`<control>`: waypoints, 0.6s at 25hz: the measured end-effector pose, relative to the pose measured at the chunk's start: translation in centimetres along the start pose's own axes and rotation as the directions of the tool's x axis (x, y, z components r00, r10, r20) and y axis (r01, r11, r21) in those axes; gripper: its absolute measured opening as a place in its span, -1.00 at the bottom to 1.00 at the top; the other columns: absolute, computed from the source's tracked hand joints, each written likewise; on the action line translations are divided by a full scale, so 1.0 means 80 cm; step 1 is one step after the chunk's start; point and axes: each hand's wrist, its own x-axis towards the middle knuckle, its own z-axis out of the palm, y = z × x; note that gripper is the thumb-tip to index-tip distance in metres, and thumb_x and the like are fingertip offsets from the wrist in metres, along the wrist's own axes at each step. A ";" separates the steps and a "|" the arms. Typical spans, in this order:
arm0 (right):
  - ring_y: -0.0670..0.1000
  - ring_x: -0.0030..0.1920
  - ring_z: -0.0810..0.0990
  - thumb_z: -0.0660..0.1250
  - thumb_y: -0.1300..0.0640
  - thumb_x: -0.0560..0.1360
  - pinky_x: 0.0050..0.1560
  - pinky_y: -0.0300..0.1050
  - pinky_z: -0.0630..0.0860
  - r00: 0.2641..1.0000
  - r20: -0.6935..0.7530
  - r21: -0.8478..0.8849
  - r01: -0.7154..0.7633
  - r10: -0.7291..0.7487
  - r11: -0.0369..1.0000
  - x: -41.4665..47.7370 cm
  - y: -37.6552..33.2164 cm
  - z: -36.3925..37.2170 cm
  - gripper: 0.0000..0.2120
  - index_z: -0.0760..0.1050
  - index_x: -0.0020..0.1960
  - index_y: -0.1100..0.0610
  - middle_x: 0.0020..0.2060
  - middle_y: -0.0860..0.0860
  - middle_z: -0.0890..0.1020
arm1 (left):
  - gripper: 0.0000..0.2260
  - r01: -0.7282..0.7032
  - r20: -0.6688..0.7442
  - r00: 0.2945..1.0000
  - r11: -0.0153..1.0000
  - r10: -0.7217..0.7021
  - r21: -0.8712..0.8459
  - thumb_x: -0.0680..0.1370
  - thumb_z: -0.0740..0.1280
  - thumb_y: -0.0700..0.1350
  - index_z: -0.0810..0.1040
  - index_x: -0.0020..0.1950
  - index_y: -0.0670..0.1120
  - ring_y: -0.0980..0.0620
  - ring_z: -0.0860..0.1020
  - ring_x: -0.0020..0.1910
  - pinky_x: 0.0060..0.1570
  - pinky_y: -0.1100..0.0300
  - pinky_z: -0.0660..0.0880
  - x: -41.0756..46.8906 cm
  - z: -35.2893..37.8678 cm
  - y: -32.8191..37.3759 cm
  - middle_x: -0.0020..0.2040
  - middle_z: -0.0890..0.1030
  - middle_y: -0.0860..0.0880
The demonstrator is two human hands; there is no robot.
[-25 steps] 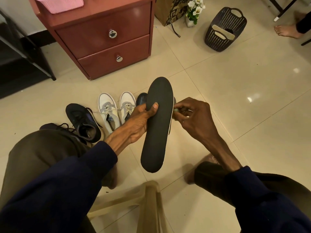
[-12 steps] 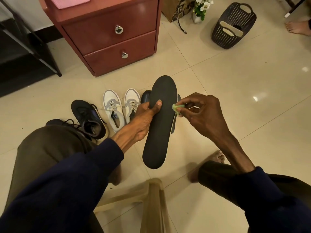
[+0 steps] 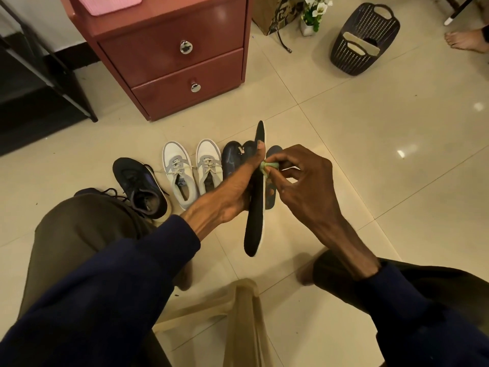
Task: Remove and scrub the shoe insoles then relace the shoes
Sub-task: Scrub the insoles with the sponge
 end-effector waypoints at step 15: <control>0.01 -0.13 0.58 0.50 0.30 0.46 -0.14 0.01 0.60 0.960 0.182 -0.206 0.251 -0.214 0.946 -0.035 -0.104 0.001 -0.87 0.66 -0.01 0.19 -0.09 0.03 0.63 | -0.19 0.022 0.329 0.926 0.843 0.185 -0.538 0.55 0.11 0.49 0.30 0.59 -0.07 -0.20 0.54 0.34 0.32 -0.12 0.51 -0.049 -0.019 0.037 0.46 0.49 -0.24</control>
